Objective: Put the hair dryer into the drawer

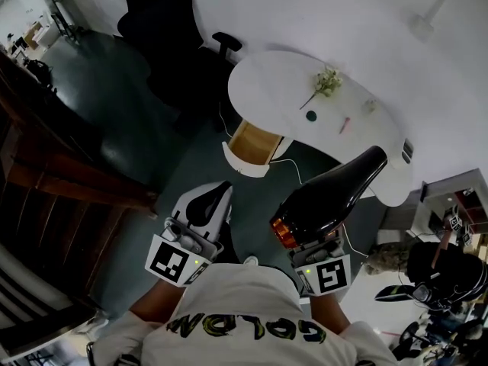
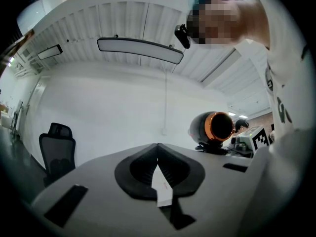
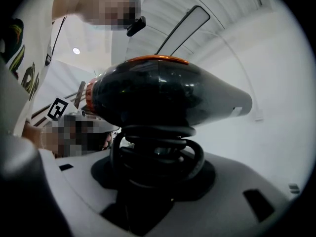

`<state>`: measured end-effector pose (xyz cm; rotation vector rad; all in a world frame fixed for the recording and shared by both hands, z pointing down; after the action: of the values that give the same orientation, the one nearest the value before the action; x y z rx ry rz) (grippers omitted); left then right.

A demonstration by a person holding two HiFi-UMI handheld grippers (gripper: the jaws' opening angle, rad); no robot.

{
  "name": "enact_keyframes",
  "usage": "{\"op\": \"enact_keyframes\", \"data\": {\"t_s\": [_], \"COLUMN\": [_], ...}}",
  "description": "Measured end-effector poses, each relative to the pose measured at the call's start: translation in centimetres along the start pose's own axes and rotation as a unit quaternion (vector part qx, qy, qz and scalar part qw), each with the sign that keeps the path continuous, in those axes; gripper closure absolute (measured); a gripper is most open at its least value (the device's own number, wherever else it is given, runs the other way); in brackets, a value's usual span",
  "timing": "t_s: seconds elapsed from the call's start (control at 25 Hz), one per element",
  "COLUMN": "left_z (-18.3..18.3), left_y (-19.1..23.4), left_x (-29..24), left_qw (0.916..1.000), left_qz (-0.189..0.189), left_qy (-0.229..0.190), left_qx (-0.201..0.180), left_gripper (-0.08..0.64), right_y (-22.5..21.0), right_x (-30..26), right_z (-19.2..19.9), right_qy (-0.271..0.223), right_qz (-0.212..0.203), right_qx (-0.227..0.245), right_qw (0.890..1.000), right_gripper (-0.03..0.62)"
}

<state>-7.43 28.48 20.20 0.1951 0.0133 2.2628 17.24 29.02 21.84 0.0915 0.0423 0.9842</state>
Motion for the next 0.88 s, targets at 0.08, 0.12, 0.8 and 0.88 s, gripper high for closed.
{"op": "enact_keyframes", "data": {"t_s": [0.08, 0.12, 0.8, 0.88], "left_z": [-0.2, -0.2, -1.5, -1.3], "left_y": [3.7, 5.6, 24.0, 24.2], "left_x": [-1.6, -2.5, -13.7, -14.6], "left_qw": [1.0000, 1.0000, 0.9971, 0.9966], "left_qz": [0.001, 0.003, 0.074, 0.081], "left_qy": [0.000, 0.001, 0.007, 0.005], "left_qx": [0.002, 0.006, 0.013, 0.015], "left_gripper": [0.548, 0.548, 0.548, 0.548], "right_y": [-0.3, -0.4, -4.1, -4.7], "right_x": [-3.9, -5.9, -24.2, -24.6], "right_z": [-0.2, -0.4, -1.1, -1.0], "right_qy": [0.000, 0.002, 0.011, 0.014], "right_qz": [0.001, 0.002, 0.053, 0.056], "right_qx": [0.005, 0.007, 0.006, 0.005], "right_qw": [1.000, 1.000, 0.999, 0.998], "right_gripper": [0.347, 0.347, 0.347, 0.347]}}
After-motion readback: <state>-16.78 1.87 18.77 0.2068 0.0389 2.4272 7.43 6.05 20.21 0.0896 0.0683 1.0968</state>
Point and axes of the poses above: the fingertips, and each gripper's own axes: x backward along the fingers, y to its left, z out of its underside, the point moved 10 cm from there along x, backward along the fingers, and after that the axes turned 4 degrees about z, right-handed, at the moved point
